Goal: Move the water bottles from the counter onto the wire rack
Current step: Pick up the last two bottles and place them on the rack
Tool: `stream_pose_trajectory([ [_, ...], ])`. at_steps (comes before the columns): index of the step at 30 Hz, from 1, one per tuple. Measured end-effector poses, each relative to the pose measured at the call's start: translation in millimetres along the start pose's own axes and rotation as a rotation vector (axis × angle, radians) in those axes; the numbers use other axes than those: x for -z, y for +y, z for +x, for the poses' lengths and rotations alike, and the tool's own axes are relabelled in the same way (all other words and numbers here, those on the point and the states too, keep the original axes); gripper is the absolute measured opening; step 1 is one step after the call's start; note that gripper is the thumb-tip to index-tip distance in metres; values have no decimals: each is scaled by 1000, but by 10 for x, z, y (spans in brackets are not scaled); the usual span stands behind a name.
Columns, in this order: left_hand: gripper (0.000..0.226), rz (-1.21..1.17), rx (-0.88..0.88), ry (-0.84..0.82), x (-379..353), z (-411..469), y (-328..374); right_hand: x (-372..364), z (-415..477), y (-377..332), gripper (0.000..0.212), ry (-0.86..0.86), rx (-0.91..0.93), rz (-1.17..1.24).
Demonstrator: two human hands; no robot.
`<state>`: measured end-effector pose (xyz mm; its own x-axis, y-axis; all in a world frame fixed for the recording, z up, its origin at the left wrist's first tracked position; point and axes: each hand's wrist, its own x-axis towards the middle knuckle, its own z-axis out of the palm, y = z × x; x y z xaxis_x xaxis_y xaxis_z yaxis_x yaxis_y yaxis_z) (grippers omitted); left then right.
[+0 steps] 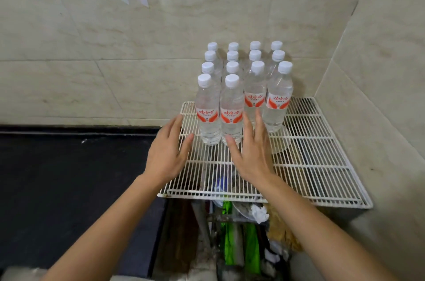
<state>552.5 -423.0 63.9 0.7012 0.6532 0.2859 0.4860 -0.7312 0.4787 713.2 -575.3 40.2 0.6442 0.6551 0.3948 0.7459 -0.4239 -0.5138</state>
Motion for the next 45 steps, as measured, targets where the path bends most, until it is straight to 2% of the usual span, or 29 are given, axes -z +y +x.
stream_pose_trajectory([
  [3, 64, 168, 38, 29, 217, -297, -76, -67, 13, -167, 74, 129, 197, 3],
  [6, 62, 282, 99, 89, 461, -597, -269, -207, 20, -487, 70, 147, 387, 0],
  [14, 66, 477, 305, 208, 1460, -1654, -1457, -976, -422, -1945, 71, -186, 507, -1],
  [19, 70, 519, 481, 302, 2376, -2498, -2395, -1657, -816, -3252, 70, -235, 604, 25],
  [23, 67, 612, 514, 315, 3101, -3118, -3095, -2244, -1184, -4430, 71, -294, 685, 92],
  [28, 71, 599, 625, 365, 3735, -3613, -3818, -2787, -1599, -5622, 71, -387, 762, 183],
  [33, 69, 584, 716, 396, 4080, -3779, -4583, -3382, -1680, -6345, 71, -406, 857, 177],
  [36, 68, 633, 728, 359, 4192, -3761, -5095, -3821, -1594, -6712, 72, -400, 877, 160],
  [41, 68, 671, 752, 307, 4573, -3431, -6186, -4715, -1255, -7449, 75, -386, 872, 152],
  [45, 70, 666, 823, 311, 5090, -3050, -7013, -5399, -836, -8225, 80, -442, 848, 128],
])
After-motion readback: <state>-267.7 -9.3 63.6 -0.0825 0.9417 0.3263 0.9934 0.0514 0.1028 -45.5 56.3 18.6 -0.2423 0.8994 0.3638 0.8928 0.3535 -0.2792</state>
